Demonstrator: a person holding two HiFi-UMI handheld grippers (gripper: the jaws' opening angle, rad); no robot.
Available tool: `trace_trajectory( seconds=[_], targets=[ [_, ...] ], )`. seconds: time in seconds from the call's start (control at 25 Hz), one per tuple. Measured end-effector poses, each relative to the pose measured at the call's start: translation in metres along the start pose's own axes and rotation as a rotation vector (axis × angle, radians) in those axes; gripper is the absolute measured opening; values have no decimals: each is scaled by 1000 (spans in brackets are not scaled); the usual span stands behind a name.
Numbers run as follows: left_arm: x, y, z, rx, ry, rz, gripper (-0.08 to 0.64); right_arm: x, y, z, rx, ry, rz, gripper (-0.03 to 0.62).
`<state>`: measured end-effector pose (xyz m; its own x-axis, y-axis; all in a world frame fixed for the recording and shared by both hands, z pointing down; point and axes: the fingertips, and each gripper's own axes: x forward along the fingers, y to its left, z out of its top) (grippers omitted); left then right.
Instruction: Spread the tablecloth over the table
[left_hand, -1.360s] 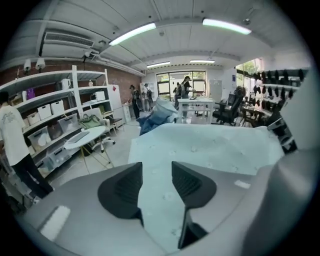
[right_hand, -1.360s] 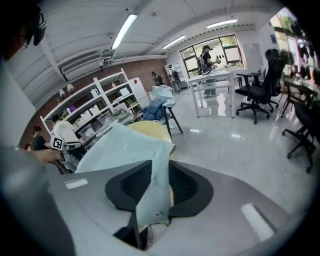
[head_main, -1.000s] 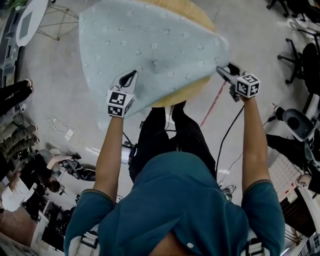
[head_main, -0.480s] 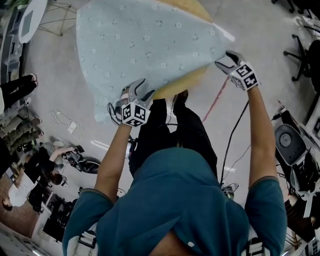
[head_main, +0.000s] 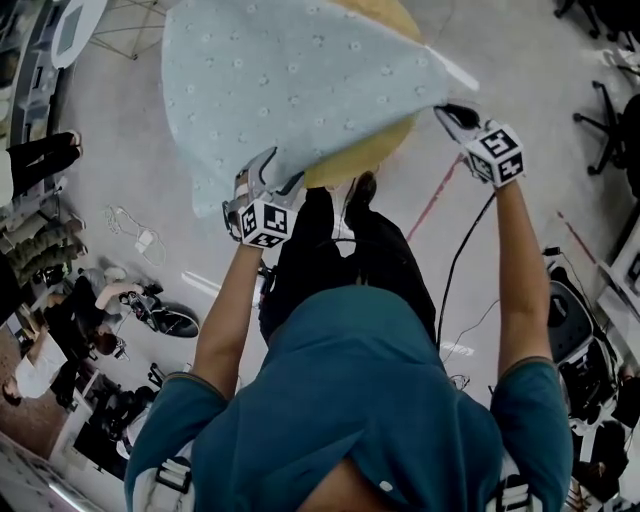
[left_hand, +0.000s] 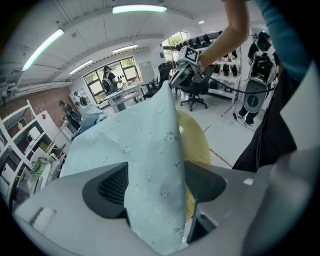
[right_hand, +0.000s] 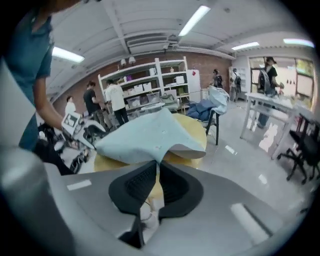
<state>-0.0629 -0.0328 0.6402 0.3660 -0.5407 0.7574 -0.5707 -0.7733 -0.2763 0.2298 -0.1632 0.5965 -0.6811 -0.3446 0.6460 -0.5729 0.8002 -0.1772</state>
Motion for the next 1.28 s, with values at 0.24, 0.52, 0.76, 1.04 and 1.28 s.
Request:
trace_trajectory(
  seconds=[0.24, 0.52, 0.76, 1.04, 1.28],
  targets=[
    [3, -12, 12, 173, 96, 12, 290, -44, 38, 87, 156, -182, 148, 9],
    [-15, 36, 40, 32, -1, 20, 82, -64, 28, 159, 271, -430, 194, 14],
    [-35, 106, 68, -54, -78, -42, 15, -34, 9, 101, -24, -187, 71, 221],
    [-26, 137, 81, -32, -64, -131, 9, 30, 10, 82, -79, -116, 107, 260],
    [-24, 143, 91, -11, -61, -139, 8, 77, 30, 80, -220, -40, 127, 109]
  ],
)
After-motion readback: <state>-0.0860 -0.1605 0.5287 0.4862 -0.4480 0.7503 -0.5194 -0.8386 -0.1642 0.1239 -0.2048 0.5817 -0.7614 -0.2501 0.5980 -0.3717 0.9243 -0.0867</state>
